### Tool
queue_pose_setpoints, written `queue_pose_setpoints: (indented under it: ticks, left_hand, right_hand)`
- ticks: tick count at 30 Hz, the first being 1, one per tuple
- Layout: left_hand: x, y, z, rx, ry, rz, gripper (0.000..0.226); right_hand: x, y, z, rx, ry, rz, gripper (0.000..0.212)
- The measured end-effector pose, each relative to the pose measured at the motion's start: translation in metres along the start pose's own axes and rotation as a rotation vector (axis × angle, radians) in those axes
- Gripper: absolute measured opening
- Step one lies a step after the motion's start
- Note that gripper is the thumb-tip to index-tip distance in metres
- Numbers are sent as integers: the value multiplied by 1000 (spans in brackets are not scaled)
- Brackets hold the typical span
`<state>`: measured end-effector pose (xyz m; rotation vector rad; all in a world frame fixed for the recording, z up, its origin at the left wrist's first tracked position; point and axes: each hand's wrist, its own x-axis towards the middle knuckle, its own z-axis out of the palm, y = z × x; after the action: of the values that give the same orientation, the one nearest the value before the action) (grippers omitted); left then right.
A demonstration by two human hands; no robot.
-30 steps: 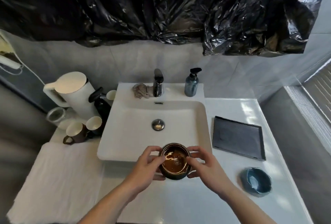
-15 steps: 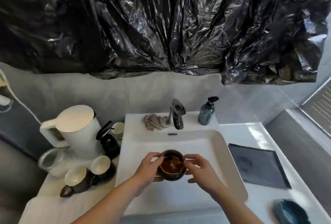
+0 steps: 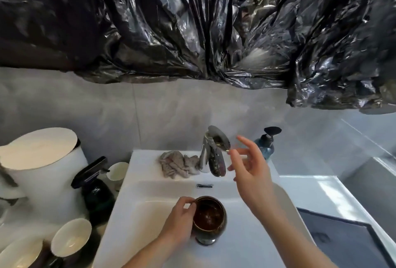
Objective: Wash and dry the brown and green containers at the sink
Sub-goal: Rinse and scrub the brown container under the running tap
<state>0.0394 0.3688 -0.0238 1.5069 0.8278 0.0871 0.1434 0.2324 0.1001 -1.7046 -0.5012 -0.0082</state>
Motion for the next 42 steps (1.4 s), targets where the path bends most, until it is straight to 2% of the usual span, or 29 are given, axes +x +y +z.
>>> queue_pose_setpoints:
  ticks: [7, 10, 20, 30, 35, 42]
  left_hand:
    - [12, -35, 4, -84, 46, 131, 24]
    - [9, -31, 4, -70, 56, 221, 19]
    - [3, -32, 8, -2, 105, 329, 22]
    - [5, -17, 0, 68, 146, 410, 24]
    - [6, -17, -2, 110, 122, 393, 25]
    - [15, -16, 2, 85, 78, 399, 22]
  right_hand:
    - [11, 19, 9, 20, -6, -216, 26]
    - [10, 30, 11, 14, 1, -297, 28]
    - [23, 37, 17, -81, 147, -501, 19]
    - [29, 21, 10, -275, 127, -462, 23]
    - [27, 12, 10, -290, 119, -406, 25]
    - [37, 12, 8, -324, 125, -423, 24]
